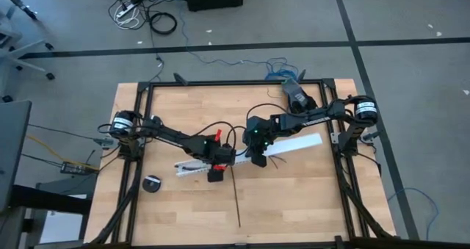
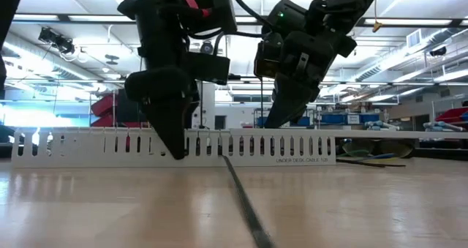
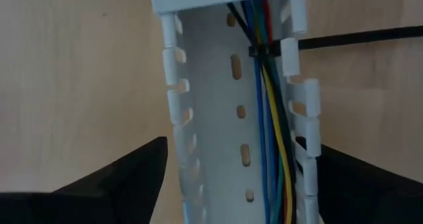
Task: Ziptie cables
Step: Close the lid on the cable duct
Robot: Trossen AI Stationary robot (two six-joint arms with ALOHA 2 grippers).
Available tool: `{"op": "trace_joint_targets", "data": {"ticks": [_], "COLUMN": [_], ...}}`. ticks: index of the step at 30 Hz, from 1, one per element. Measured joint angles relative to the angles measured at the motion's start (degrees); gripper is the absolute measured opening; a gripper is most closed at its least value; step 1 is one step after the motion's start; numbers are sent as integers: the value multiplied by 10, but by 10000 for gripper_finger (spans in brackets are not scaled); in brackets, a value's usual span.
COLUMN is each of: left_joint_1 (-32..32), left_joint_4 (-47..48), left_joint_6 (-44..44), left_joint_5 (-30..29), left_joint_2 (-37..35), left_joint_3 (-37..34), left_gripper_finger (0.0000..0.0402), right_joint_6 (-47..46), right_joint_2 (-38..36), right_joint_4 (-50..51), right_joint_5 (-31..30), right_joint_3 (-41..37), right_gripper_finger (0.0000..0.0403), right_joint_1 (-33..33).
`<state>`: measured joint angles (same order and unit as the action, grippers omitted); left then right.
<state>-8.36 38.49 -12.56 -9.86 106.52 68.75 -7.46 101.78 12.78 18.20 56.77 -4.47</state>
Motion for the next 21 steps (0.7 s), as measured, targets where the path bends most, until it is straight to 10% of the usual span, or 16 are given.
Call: {"op": "trace_joint_targets", "data": {"ticks": [21], "left_joint_1": [1], "left_joint_4": [-88], "left_joint_6": [20], "left_joint_5": [-15], "left_joint_2": [-1], "left_joint_3": [-16], "left_gripper_finger": [287], "right_joint_6": [4], "right_joint_2": [0], "right_joint_4": [-5], "right_joint_5": [16], "right_joint_3": [-2], "right_gripper_finger": [0], "right_joint_1": [0]}}
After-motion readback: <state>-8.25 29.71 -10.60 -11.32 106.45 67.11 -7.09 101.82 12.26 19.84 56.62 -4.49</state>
